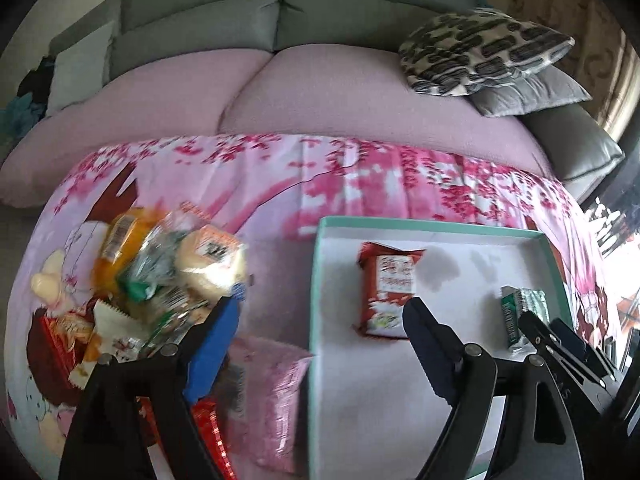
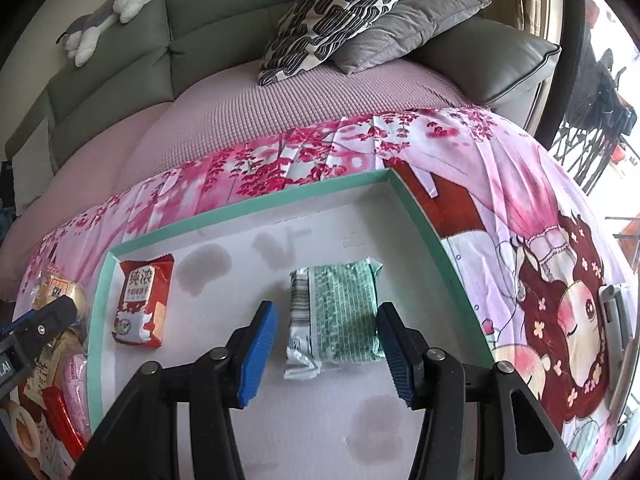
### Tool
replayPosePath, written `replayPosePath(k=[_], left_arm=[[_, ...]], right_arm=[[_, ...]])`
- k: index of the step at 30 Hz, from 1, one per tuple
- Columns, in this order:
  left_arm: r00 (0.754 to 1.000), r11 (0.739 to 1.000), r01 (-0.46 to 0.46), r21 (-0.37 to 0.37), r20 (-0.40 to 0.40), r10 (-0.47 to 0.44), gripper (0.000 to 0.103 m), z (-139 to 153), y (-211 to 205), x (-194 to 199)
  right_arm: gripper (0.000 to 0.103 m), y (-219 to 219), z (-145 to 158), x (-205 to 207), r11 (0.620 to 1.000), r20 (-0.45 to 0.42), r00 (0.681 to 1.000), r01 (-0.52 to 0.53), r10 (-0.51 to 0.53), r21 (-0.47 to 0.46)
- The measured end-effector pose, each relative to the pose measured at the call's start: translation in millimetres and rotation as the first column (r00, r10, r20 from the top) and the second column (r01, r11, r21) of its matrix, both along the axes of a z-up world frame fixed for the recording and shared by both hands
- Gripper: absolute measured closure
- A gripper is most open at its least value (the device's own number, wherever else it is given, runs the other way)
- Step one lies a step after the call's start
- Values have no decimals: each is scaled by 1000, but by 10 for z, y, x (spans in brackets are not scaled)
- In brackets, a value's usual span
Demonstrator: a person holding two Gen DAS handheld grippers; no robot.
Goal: Organize snacks
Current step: 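Place the biscuit packet in the teal tray with the left gripper while the right places the green packet, then grasp the red patterned packet from the pile with the left gripper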
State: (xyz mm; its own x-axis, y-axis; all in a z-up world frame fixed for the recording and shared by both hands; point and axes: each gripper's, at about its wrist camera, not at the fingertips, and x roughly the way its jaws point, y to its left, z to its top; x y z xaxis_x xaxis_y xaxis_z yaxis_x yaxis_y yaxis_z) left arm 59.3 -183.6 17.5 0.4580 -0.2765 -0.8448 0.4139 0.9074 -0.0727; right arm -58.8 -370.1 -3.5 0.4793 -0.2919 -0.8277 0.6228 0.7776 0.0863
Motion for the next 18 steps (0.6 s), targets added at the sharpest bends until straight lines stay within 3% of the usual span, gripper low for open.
replayPosePath(k=[4, 8, 14, 18], left_arm=[[998, 999, -47, -9, -29, 47, 18, -43, 203, 8], [995, 996, -86, -15, -52, 85, 18, -68, 393, -22], [986, 986, -164, 13, -40, 164, 18, -44, 733, -72], [973, 970, -232, 75, 7, 232, 18, -11, 999, -81]], right_arm=[[25, 98, -42, 16, 1000, -16, 999, -29, 29, -11], [2, 188, -66, 23, 999, -8, 999, -50, 50, -11], [0, 360, -6, 28, 995, 9, 996, -85, 85, -53], [0, 539, 66, 47, 991, 43, 991, -121, 123, -49]])
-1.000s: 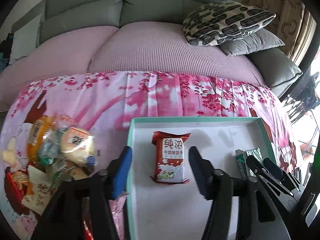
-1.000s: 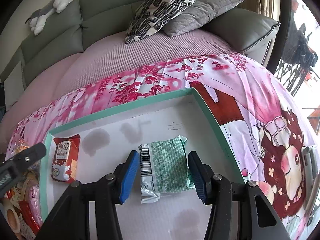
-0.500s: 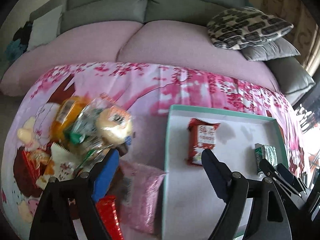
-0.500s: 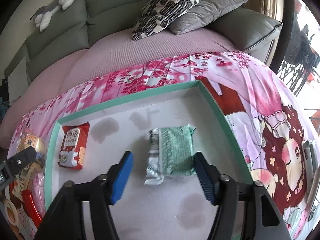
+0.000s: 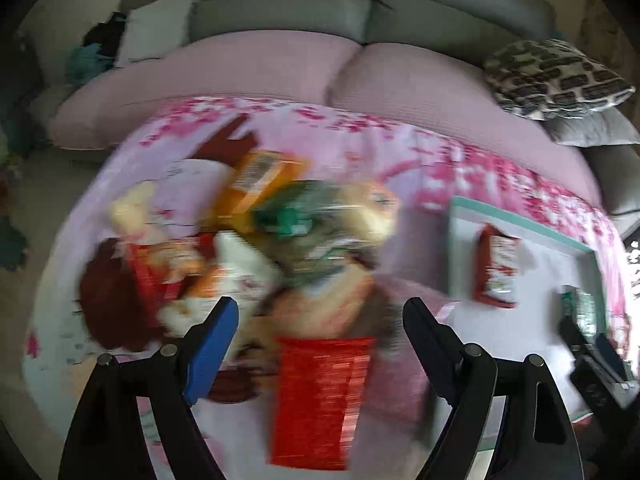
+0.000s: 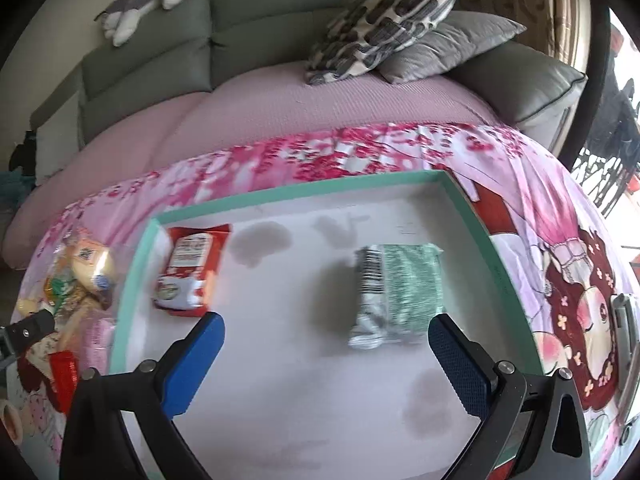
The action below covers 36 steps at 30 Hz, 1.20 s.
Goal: Organize snacks
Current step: 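Grasp the red patterned packet from the pile with the left gripper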
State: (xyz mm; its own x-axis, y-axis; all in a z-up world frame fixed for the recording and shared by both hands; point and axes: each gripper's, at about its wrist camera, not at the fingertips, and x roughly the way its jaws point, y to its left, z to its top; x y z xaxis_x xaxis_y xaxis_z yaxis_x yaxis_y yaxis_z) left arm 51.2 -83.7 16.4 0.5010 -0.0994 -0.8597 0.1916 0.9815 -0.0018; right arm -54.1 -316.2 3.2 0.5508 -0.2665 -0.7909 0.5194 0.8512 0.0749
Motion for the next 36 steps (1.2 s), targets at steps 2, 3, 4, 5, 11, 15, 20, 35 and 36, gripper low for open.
replayPosePath(k=[2, 3, 4, 5, 11, 15, 20, 35, 36], left_arm=[[999, 999, -38, 20, 8, 38, 18, 20, 166, 23], [998, 998, -59, 20, 11, 58, 18, 35, 263, 32], [997, 997, -80, 19, 14, 80, 18, 49, 360, 42], [995, 995, -101, 19, 15, 100, 18, 63, 450, 55], [982, 982, -191, -5, 14, 191, 18, 124, 898, 95], [974, 973, -226, -33, 5, 227, 18, 127, 1105, 106], [973, 973, -231, -17, -32, 230, 18, 6, 1233, 67], [979, 989, -89, -121, -193, 64, 18, -296, 749, 22], [978, 991, -77, -107, -200, 55, 18, -329, 690, 14]], right_arm=[[0, 101, 44, 20, 1000, 18, 1000, -23, 24, -3], [0, 159, 67, 35, 999, 26, 999, -36, 36, -6], [0, 221, 101, 49, 999, 37, 998, -48, 48, -9], [0, 290, 133, 57, 998, 53, 997, -61, 61, -13], [0, 613, 276, 67, 993, 144, 982, -121, 119, 5], [0, 824, 302, 92, 987, 165, 975, -158, 149, 40], [0, 1129, 258, 148, 974, 138, 968, -218, 208, 59], [0, 1087, -23, 182, 981, -39, 983, -176, 180, 86], [0, 1072, -17, 172, 981, -38, 984, -172, 176, 91]])
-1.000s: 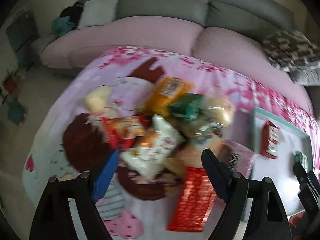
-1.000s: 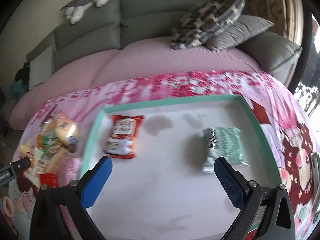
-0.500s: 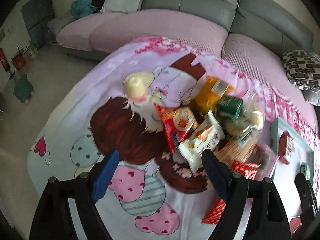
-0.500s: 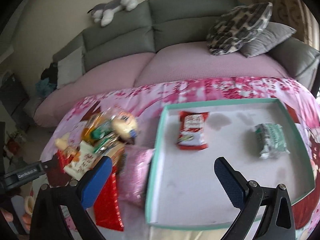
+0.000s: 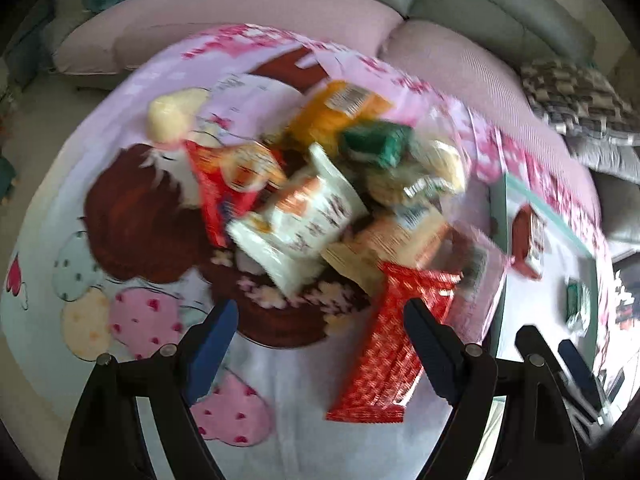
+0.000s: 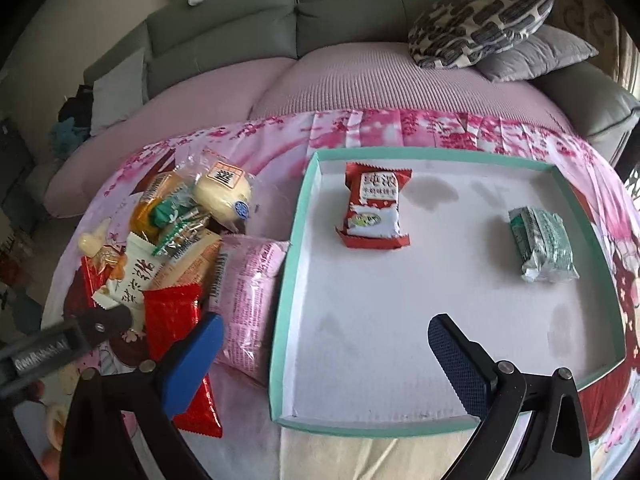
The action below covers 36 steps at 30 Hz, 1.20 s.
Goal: Organize snacks
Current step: 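Grasp the red patterned packet from the pile with the left gripper, then grasp the pink barcode packet from the pile with the right gripper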
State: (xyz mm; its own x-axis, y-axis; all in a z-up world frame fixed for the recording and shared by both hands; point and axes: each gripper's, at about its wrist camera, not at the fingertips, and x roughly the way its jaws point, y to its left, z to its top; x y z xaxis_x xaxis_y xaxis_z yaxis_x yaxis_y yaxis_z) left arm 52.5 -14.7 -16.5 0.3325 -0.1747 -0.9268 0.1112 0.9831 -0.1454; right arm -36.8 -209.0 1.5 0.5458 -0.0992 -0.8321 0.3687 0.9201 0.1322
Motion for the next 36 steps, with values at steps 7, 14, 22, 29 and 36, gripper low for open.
replayPosePath(k=[7, 14, 22, 29, 36], left_arm=[[994, 996, 83, 20, -71, -82, 18, -194, -321, -74], [983, 983, 163, 78, -92, -156, 30, -297, -601, -209], [977, 972, 201, 122, -97, -190, 52, -364, -779, -299], [978, 977, 196, 89, -90, -188, 57, -275, -748, -267], [985, 984, 170, 51, -37, -168, 57, -37, -625, -262]], right_arm=[[0, -170, -25, -27, 998, -8, 999, 50, -50, 35], [0, -180, -24, -31, 998, -3, 999, 48, -47, 48], [0, -185, -32, -28, 998, -2, 999, 46, -46, 53], [0, -191, -46, -23, 997, -4, 999, 50, -50, 55], [0, -204, -49, -28, 997, -1, 998, 59, -59, 52]])
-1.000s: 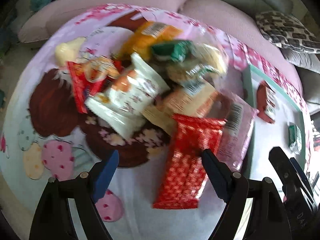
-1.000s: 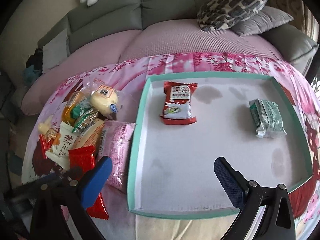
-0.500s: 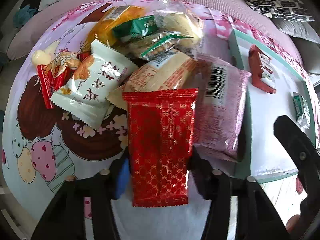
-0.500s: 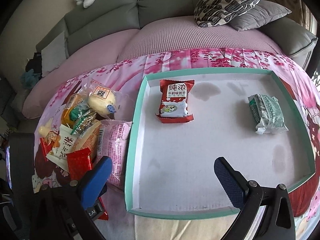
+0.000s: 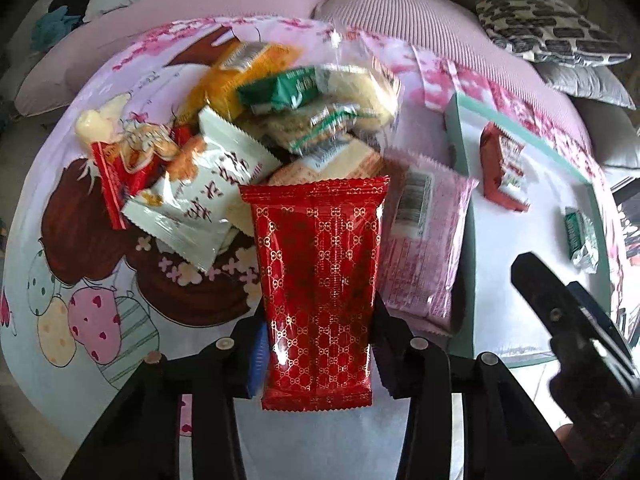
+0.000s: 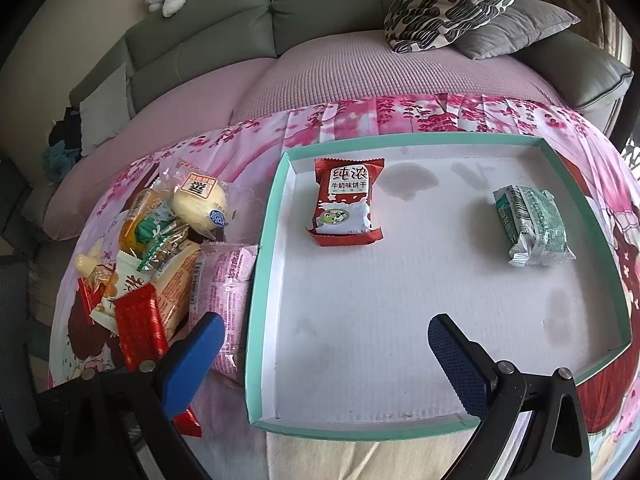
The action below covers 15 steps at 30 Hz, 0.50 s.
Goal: Organize snacks
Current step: 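Grasp the pink barcode packet from the pile with the right gripper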
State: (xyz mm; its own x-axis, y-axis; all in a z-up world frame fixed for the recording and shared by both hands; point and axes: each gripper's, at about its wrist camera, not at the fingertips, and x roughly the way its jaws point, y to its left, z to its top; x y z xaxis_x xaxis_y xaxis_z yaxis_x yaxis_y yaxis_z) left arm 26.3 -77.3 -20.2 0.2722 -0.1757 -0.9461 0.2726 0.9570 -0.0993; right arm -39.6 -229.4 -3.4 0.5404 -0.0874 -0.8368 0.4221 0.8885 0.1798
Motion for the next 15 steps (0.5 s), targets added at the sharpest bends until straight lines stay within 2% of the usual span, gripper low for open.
replayPosePath(k=[8, 15], left_arm=[[998, 998, -52, -44, 43, 54, 57, 193, 252, 76], [982, 983, -175, -50, 69, 178, 57, 218, 599, 239]], right_arm=[[0, 84, 25, 38, 999, 13, 999, -36, 37, -23], [3, 425, 82, 150, 982, 56, 985, -156, 163, -111]])
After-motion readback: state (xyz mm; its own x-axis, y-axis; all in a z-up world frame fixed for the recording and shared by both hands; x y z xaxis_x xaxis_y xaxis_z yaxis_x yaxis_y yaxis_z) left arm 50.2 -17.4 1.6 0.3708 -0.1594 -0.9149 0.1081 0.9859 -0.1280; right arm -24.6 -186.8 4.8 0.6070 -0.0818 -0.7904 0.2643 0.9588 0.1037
